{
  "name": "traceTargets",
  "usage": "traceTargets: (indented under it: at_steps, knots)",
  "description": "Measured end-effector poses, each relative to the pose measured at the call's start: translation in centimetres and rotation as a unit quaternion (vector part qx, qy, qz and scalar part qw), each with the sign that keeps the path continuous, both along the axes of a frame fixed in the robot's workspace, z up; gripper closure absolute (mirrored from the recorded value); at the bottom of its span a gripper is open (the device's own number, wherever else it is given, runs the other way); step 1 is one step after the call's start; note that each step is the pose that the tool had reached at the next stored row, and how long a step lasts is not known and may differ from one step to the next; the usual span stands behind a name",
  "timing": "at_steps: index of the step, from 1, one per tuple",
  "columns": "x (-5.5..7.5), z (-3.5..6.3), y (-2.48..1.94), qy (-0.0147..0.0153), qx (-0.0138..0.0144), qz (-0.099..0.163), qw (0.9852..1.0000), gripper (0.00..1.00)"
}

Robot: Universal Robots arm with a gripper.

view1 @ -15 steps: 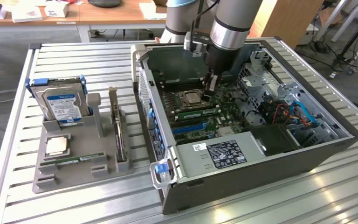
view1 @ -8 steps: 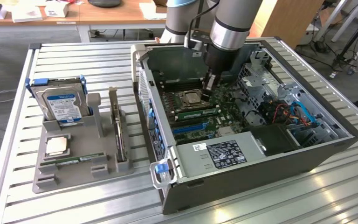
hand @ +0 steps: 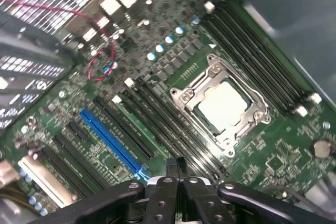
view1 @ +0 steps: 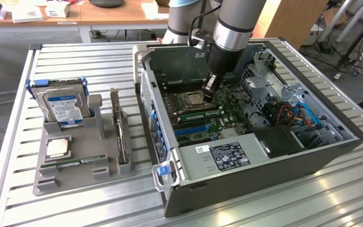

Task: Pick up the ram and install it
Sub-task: 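Press down the ram until it locks into place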

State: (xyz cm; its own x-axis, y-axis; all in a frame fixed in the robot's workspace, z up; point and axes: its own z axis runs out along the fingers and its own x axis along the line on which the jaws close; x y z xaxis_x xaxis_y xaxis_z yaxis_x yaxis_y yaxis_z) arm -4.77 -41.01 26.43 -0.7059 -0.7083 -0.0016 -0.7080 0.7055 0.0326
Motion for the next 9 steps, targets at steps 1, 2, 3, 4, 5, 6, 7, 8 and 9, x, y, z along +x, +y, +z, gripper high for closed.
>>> traceTargets:
  at_steps: [1, 2, 3, 4, 5, 6, 7, 8, 9]
  knots:
    - [0.0, 0.0, 0.0, 0.0, 0.0, -0.008, 1.0, 0.89]
    - [0.0, -0.01, 0.0, 0.0, 0.0, -0.017, 0.9999, 0.89]
    - [0.0, -0.01, 0.0, 0.0, 0.0, -0.026, 0.9997, 0.89]
    - [0.0, -0.01, 0.0, 0.0, 0.0, -0.034, 0.9994, 0.89]
    - [0.0, -0.01, 0.0, 0.0, 0.0, -0.043, 0.9991, 0.89]
    - [0.0, -0.01, 0.0, 0.0, 0.0, -0.051, 0.9987, 0.89]
    - [0.0, -0.02, 0.0, 0.0, 0.0, -0.06, 0.9982, 0.89]
    - [0.0, -0.02, 0.0, 0.0, 0.0, -0.069, 0.9976, 0.89]
    - [0.0, -0.02, 0.0, 0.0, 0.0, -0.078, 0.997, 0.89]
